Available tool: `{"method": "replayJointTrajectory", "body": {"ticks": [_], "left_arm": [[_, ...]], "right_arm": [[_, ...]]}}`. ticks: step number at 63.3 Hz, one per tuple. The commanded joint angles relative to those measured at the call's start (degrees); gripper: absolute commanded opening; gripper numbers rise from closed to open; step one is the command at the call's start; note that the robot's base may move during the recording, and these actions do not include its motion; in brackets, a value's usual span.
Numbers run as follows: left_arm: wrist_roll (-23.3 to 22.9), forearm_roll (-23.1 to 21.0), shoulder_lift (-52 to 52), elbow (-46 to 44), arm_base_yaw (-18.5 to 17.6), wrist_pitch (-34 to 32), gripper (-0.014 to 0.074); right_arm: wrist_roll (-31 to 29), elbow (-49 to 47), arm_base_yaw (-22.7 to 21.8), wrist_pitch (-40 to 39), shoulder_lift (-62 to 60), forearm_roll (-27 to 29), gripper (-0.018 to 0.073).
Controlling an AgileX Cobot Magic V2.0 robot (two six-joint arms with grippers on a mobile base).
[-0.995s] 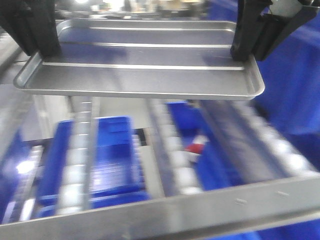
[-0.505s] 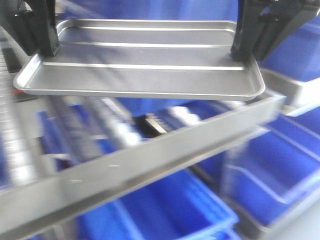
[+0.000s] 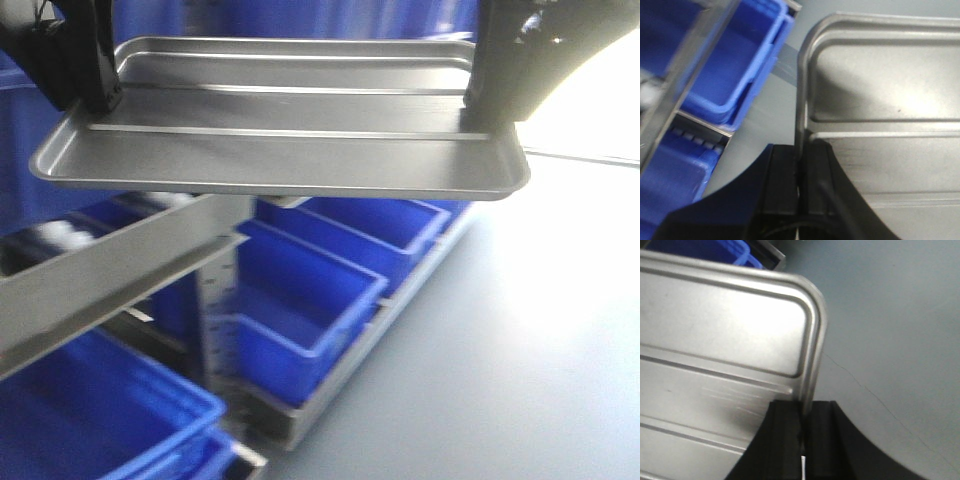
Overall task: Grab silver tray and stack on right shelf
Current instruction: 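Hold the tray level in both grippers while the base drives across the room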
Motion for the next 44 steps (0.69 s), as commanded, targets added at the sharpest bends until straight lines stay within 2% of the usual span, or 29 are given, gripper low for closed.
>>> {"method": "replayJointTrajectory", "body": {"ticks": [1,44], "left_arm": [[0.14,2.46,-2.43,-1.89,-0.27,-0.66,-0.0093],[0.14,2.46,-2.43,-1.89,-0.27,-0.66,-0.0093]], "right_arm": [[-1.46,-2.07,-0.03,-0.53,-2.15,-2.22,0.0057],[-1.46,-2.07,-0.03,-0.53,-2.15,-2.22,0.0057]]}}
